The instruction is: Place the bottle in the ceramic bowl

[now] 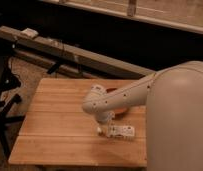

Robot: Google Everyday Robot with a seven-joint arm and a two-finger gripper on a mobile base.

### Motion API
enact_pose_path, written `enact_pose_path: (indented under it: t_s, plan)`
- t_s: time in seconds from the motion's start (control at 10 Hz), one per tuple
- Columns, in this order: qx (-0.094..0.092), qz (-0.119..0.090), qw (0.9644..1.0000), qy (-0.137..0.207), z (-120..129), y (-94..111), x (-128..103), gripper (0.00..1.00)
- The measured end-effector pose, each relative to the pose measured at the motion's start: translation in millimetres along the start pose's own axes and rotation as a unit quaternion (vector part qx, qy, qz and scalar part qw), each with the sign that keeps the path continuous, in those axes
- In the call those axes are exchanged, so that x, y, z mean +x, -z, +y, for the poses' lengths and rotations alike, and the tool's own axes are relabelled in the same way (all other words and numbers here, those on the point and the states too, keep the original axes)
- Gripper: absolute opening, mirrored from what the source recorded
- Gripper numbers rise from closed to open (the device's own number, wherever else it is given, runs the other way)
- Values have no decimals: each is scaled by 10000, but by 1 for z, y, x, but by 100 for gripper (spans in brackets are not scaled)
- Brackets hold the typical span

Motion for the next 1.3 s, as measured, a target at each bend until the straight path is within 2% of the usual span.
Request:
enact_pose_path:
  t_s: [0.4,0.8,1.1,1.2,1.3]
  plan:
    - [-130,81,9999,71,11,-12,2,65]
    - [-212,313,9991,165,19,-33,0,62]
    - [-148,691,9973,181,19,-37,-1,33]
    - [-146,759,9968,190,19,-32,-4,24]
    - [-143,710,9973,155,17,-24,-4,14]
